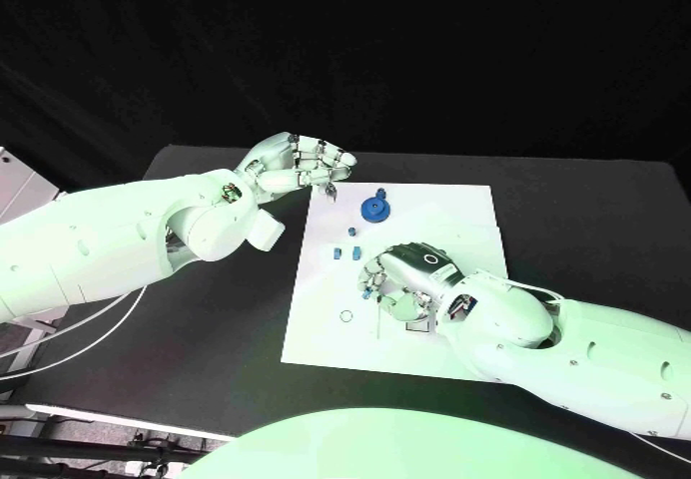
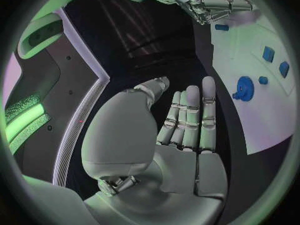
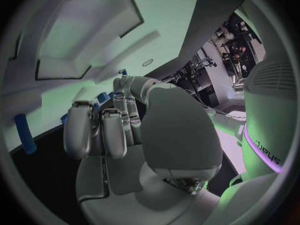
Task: Assemble the parts on the task board
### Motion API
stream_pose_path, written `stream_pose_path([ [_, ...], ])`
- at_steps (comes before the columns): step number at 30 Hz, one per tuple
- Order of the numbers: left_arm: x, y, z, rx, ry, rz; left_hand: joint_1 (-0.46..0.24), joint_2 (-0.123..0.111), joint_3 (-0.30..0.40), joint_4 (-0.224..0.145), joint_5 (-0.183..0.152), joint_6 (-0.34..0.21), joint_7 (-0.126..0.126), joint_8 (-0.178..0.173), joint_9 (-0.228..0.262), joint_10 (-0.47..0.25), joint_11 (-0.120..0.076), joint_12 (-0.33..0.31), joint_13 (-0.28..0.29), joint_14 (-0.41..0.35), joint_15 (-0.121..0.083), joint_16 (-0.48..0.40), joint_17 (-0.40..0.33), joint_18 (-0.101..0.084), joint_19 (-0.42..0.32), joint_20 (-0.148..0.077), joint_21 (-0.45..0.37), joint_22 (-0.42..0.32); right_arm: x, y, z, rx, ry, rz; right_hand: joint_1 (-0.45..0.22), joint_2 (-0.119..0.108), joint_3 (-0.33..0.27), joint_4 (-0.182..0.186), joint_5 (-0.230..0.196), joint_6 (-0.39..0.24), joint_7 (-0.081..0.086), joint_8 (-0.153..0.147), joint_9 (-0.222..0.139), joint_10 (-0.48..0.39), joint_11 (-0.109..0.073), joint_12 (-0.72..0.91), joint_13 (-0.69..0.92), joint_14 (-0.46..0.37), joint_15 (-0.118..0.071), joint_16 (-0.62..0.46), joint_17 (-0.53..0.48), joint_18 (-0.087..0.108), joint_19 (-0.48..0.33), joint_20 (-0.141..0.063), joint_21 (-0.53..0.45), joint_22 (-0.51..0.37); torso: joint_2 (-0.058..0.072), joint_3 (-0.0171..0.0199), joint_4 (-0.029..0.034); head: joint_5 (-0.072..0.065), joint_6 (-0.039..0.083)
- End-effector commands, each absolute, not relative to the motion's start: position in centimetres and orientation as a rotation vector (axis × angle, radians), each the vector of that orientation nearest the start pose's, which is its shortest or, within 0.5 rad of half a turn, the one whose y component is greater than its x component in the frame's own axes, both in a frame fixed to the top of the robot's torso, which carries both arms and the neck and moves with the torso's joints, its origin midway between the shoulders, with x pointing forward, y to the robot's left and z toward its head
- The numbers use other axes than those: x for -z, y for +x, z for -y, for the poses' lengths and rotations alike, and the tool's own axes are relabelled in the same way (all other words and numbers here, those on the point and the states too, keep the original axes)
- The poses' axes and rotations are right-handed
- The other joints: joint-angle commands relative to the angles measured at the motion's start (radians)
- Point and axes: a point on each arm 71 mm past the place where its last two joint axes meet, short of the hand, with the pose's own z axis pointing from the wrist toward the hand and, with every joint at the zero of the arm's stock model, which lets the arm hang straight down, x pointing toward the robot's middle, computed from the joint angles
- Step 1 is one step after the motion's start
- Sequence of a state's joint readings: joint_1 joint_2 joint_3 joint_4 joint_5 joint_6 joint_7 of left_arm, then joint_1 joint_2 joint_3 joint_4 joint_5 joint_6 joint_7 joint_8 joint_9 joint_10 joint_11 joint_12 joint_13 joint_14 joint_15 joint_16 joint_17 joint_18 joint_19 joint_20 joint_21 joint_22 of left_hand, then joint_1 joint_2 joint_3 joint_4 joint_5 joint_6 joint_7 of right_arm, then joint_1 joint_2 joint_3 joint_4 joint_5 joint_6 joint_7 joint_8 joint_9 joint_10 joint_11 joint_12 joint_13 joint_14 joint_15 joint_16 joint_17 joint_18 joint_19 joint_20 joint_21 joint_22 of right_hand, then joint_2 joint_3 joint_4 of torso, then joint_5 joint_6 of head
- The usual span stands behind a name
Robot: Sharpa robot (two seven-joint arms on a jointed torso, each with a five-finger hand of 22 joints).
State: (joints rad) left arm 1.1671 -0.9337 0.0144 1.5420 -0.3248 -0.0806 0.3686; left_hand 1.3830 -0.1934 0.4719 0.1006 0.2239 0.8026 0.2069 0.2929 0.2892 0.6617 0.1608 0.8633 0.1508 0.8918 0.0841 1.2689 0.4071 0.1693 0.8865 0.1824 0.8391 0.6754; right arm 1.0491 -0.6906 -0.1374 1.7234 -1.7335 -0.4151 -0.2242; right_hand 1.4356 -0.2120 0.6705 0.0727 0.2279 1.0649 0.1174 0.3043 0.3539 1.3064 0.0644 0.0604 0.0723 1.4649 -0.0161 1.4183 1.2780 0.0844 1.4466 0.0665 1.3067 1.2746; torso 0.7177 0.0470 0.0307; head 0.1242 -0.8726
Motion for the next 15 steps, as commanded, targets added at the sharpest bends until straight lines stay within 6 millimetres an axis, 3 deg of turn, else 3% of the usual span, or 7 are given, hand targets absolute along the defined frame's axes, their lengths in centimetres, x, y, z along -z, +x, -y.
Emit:
stream_pose_path([
  [1, 16.88, 47.68, -22.92, 1.61, -0.735, -1.596, 0.007, -0.001, -0.003, 0.004, 0.004, -0.007, 0.014, 0.003, -0.001, 0.005, -0.002, -0.003, -0.001, -0.001, 0.004, -0.006, 0.001, 0.015, 0.005, -0.002, -0.004, -0.001, 25.03, 37.86, 7.53, -0.819, -0.455, -1.667, -0.005, 0.008, -0.001, -0.005, 0.0, -0.001, 0.005, 0.005, 0.001, 0.018, -0.01, 0.003, 0.0, 0.061, -0.004, 0.006, 0.0, -0.02, 0.0, 0.003, 0.005, 0.002, 0.0, -0.0003, 0.0006, -0.001, 0.0],
  [15, 16.99, 47.81, -23.1, 1.603, -0.738, -1.598, 0.007, 0.0, -0.004, 0.005, 0.004, -0.007, 0.014, 0.003, -0.001, 0.006, -0.002, -0.004, -0.002, -0.001, 0.004, -0.007, 0.001, 0.015, 0.006, -0.001, -0.005, -0.002, 24.76, 37.83, 7.54, -0.815, -0.44, -1.638, -0.007, 0.009, -0.001, -0.006, -0.001, -0.001, 0.005, 0.005, 0.001, 0.017, -0.009, 0.003, -0.001, 0.061, -0.004, 0.007, 0.0, -0.02, 0.0, 0.004, 0.006, 0.002, 0.001, 0.0008, 0.0002, -0.003, 0.001],
])
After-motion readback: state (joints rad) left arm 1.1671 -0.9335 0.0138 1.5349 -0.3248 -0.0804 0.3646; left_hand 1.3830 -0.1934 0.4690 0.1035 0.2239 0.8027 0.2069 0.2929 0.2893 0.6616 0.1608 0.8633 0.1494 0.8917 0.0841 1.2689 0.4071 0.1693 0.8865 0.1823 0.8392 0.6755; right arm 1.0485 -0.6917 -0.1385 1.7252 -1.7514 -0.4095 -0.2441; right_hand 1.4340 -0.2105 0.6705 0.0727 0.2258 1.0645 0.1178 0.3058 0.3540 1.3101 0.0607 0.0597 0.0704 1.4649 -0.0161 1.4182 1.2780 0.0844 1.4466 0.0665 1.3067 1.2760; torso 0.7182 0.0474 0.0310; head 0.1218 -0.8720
